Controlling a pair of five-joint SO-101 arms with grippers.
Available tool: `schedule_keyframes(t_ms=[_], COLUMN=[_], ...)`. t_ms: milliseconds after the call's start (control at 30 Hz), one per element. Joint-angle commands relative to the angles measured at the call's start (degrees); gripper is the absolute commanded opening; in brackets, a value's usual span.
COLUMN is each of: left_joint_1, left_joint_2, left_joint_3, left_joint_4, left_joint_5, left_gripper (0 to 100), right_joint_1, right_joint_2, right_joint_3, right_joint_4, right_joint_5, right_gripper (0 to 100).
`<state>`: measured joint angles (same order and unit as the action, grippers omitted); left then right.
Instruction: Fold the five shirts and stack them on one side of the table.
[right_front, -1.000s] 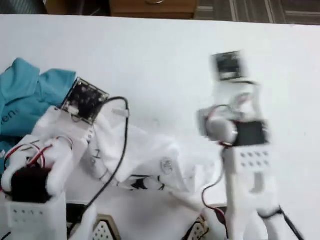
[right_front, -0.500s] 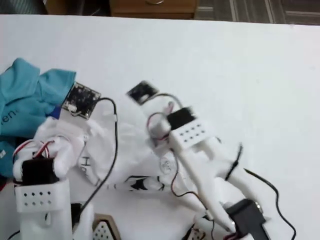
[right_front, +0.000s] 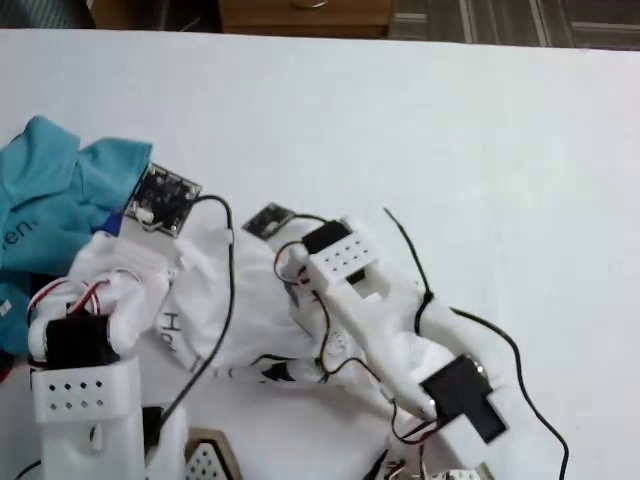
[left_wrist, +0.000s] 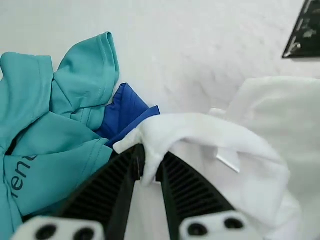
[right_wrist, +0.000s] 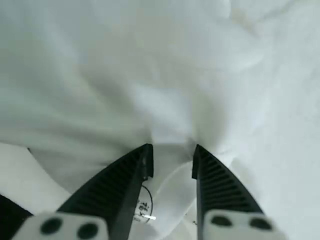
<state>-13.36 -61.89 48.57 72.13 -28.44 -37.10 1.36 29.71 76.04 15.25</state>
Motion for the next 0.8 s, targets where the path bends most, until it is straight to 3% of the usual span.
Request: schedule_keyframes(t_ms=[0, 167, 300, 500, 767], left_joint_1=[-0.7, -0.7, -0.7, -0.35, -0.26], left_joint_2=[-0.44, -0.44, -0.44, -0.09, 0.0], left_joint_3=[-0.31, -0.31, -0.31, 0.4, 5.85], left_joint_4=[-1.23, -1.58, -1.58, -1.85, -12.66], left_joint_5=[-0.44, -0.44, -0.44, -0.44, 0.0], left_gripper=[3, 3, 3, 3, 3], right_joint_1=[-0.4, -0.22, 1.36, 12.0, 25.36], right_joint_2=[3.91, 12.26, 14.81, 12.44, 11.03], right_joint_3=[-0.18, -0.62, -1.41, -10.64, -36.4], right_joint_4=[1.45, 1.1, -0.66, 0.13, 5.49], right_joint_5=[0.62, 0.7, 0.7, 3.96, 5.89], right_gripper=[14.0, 13.5, 1.5, 2.0, 2.0])
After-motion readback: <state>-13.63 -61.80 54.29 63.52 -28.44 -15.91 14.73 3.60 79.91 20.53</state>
